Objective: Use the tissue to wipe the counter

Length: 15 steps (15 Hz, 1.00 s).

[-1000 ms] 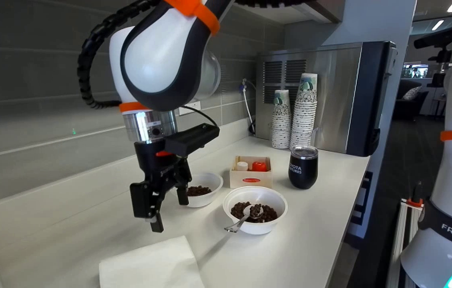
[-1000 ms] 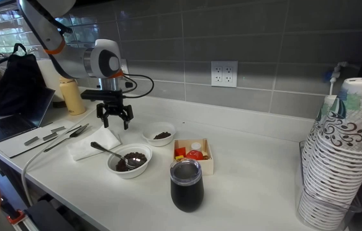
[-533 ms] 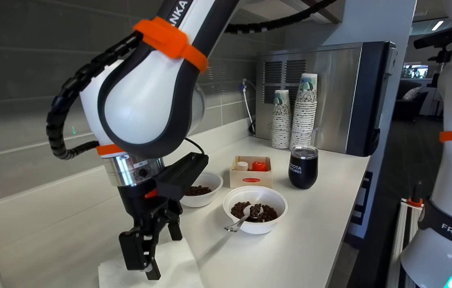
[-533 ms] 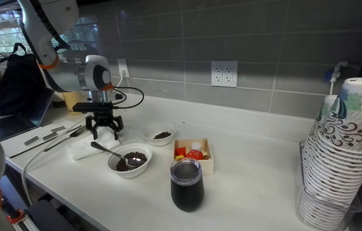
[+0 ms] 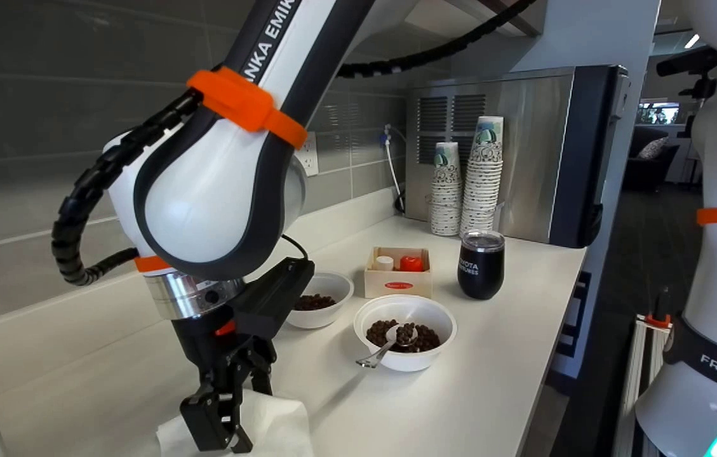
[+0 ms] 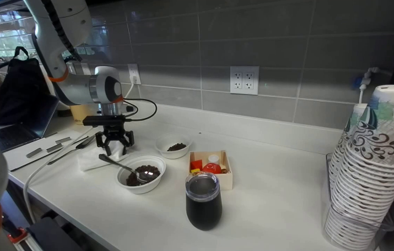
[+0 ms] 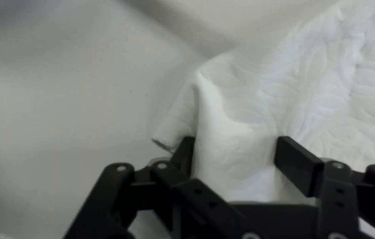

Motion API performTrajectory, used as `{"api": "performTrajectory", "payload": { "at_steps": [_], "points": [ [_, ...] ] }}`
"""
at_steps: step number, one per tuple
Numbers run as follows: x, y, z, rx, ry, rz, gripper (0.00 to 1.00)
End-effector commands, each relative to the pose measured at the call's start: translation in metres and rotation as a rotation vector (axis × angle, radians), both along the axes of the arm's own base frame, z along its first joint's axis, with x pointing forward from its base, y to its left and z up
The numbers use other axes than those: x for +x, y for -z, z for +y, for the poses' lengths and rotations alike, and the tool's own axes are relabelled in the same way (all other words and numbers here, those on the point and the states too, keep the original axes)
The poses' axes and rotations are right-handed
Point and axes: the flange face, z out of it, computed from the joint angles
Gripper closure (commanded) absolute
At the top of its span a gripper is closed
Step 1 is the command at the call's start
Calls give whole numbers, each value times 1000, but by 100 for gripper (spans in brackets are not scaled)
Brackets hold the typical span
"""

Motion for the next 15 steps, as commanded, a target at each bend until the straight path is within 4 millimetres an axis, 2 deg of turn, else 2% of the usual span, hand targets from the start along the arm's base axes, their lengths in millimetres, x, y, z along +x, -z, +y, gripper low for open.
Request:
{"api": "performTrajectory", "payload": {
  "at_steps": [1, 5, 6, 11, 15],
  "points": [
    [9, -5, 4, 1, -20, -26, 64],
    [7, -37, -1, 24, -11, -67, 95],
    [4, -48, -4, 27, -10, -82, 100],
    [-22, -104, -26, 42, 19, -164, 99],
    [-55, -139, -65, 48, 146, -263, 98]
  ]
}}
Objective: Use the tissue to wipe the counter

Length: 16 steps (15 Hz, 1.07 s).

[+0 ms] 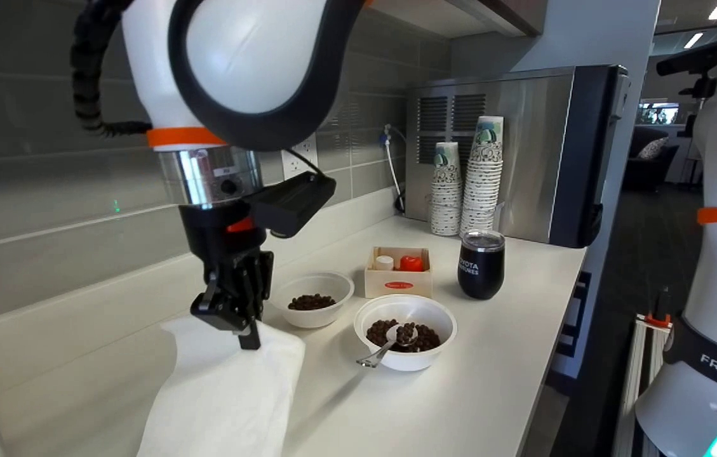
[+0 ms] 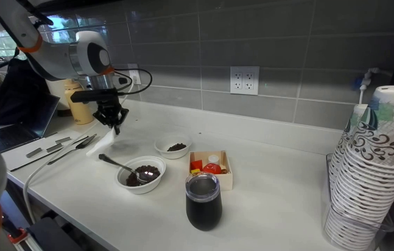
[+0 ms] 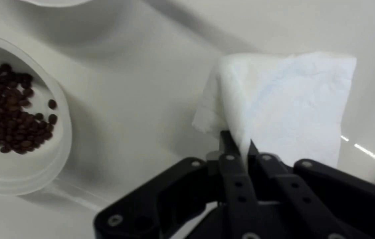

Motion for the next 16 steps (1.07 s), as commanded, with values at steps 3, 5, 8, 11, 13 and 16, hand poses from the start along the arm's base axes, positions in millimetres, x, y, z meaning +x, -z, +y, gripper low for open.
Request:
{"api": "performTrajectory", "payload": {
  "at_steps": [3, 5, 8, 11, 13, 16],
  "points": [
    [-53, -46, -81, 33, 240, -142, 98],
    [-60, -59, -116, 58, 330, -164, 98],
    [-68, -81, -174, 109, 472, -191, 98],
    [-76, -111, -234, 160, 632, -235, 98],
    [-66, -149, -272, 180, 738, -278, 98],
    [-80, -188, -341, 210, 910, -347, 98]
  ]
}}
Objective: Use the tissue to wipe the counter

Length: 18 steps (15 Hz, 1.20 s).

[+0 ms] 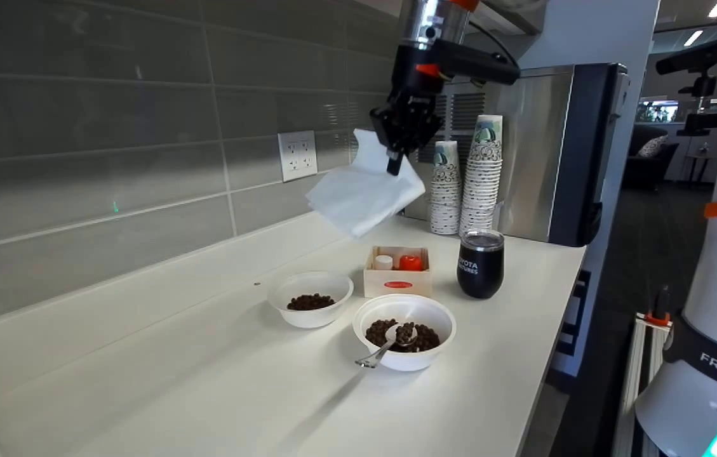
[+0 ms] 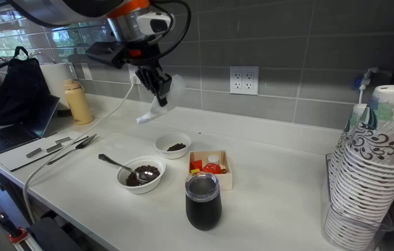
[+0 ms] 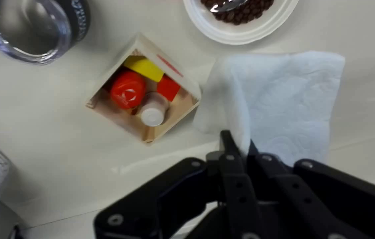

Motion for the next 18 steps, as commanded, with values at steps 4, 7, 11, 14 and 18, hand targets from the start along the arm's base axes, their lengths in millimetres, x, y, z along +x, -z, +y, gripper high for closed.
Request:
{"api": "performTrajectory", "payload": {
  "at_steps": [4, 7, 11, 14, 18],
  "points": [
    [-31, -66, -138, 25, 371, -143, 98],
    [-23, -49, -195, -10, 532, -149, 98],
    [4, -4, -236, -86, 694, -104, 98],
    [37, 34, -248, -115, 754, -35, 98],
    [79, 78, -246, -128, 781, 65, 98]
  ]
}}
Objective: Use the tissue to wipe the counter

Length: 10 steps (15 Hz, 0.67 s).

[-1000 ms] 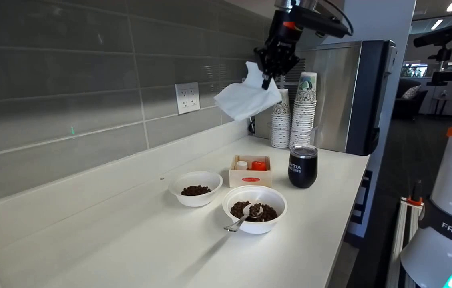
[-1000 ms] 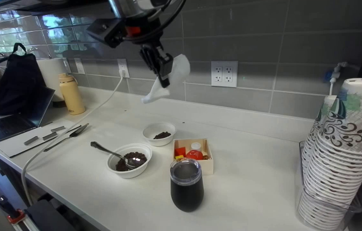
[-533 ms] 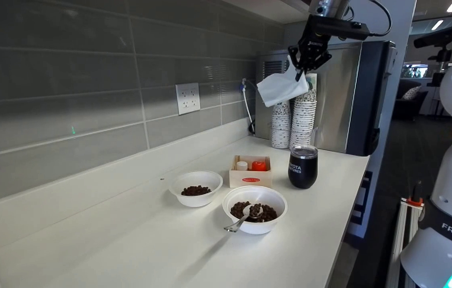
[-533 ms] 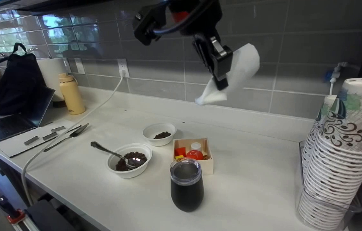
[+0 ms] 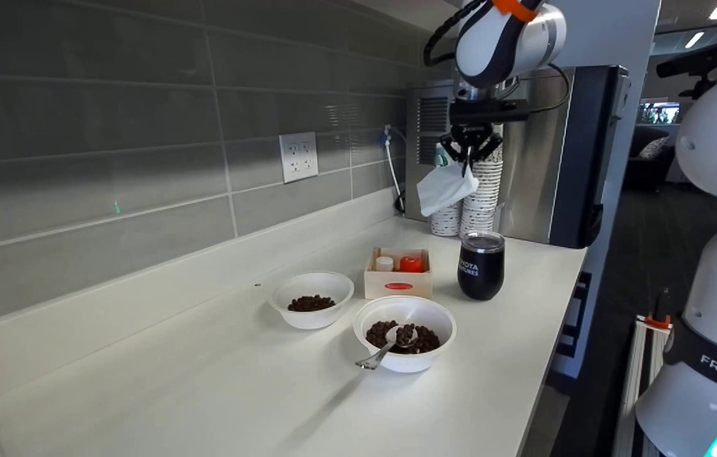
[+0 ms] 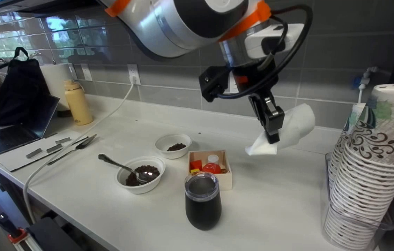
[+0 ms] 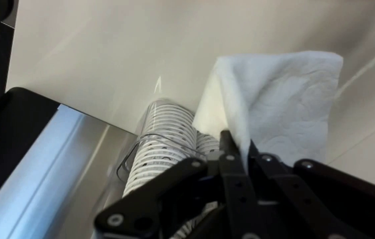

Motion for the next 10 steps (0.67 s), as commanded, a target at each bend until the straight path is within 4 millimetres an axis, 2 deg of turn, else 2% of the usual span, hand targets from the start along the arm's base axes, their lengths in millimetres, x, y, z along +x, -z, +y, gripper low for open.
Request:
{"api": "performTrajectory", "payload": {
  "at_steps": [1, 5, 10],
  "points": [
    [44, 34, -7, 19, 39, 67, 98],
    [57, 80, -6, 78, 37, 128, 98],
    [57, 137, -10, 67, 81, 205, 98]
  ]
}}
